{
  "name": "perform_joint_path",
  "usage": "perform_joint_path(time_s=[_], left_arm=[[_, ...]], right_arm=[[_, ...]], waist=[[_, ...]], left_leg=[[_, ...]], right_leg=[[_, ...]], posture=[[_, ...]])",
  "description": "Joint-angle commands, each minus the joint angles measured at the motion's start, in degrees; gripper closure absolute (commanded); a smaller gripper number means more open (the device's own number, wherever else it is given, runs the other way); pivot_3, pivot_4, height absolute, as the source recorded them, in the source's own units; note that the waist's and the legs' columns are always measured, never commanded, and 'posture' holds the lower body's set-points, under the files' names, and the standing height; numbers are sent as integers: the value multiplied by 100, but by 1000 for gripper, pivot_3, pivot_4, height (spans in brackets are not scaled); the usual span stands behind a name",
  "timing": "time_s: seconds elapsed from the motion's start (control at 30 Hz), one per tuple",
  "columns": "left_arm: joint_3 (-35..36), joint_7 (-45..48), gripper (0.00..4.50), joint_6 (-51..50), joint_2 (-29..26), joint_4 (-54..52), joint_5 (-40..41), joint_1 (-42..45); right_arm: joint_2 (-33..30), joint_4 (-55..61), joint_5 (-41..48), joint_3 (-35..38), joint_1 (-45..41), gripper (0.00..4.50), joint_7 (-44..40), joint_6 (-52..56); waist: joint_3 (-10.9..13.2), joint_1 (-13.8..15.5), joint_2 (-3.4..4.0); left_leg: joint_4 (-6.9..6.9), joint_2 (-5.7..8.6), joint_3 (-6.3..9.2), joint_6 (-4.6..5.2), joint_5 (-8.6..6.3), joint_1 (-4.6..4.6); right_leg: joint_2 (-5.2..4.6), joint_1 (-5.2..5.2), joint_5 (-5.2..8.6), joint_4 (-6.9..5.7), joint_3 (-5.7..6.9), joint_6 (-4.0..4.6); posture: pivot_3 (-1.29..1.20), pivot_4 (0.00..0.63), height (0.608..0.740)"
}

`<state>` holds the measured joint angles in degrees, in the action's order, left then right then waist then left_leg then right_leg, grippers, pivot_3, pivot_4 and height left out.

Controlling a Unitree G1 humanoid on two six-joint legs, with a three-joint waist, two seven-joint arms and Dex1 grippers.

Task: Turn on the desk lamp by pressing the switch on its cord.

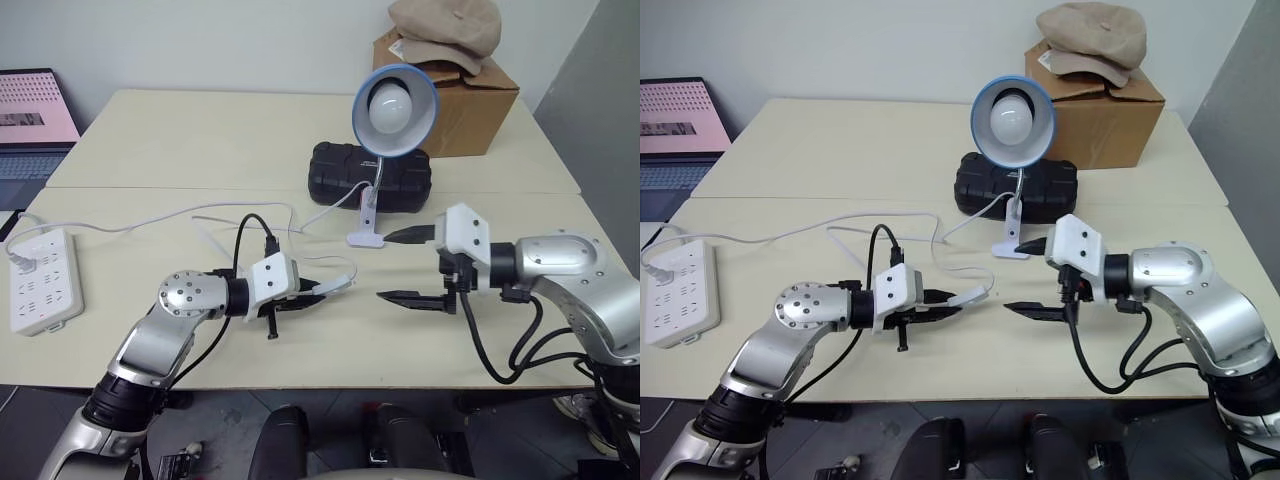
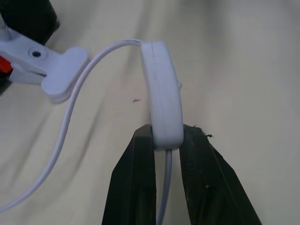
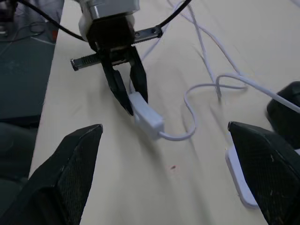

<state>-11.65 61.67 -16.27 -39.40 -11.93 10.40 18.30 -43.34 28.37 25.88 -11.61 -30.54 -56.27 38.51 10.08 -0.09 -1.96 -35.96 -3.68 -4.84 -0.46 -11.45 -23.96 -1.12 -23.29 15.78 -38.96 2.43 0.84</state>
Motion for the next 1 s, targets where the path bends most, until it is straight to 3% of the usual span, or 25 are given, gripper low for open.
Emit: perform_joint_path(time_s=[0.03,0.33,0.7,1.0], left_arm=[[-44,108,4109,-133,-37,24,37,281],[-150,55,4109,-215,13,-74,-40,359],[-144,-16,4109,-305,20,-280,-16,327],[-171,-32,4109,-228,-19,-357,-97,275]], right_arm=[[259,-79,-224,-570,-445,0,-58,72],[700,-740,-864,-1554,-1025,0,-284,-123],[1003,-1434,-1431,-1908,-1231,0,-516,-448],[1101,-1700,-1743,-1911,-1218,1927,-620,-701]], waist=[[0,-1,0],[0,-1,0],[0,-1,0],[0,-1,0]], left_leg=[[0,0,0,0,0,-1],[-6,-1,1,1,1,-2],[-8,-1,0,1,1,-3],[-8,-1,-1,1,1,-2]], right_leg=[[1,-1,0,0,0,0],[1,-1,-1,-5,2,0],[1,-1,-1,-6,1,0],[1,-1,-2,-8,2,0]], posture=[[0,150,740],[0,150,740],[0,150,740],[0,150,740]])
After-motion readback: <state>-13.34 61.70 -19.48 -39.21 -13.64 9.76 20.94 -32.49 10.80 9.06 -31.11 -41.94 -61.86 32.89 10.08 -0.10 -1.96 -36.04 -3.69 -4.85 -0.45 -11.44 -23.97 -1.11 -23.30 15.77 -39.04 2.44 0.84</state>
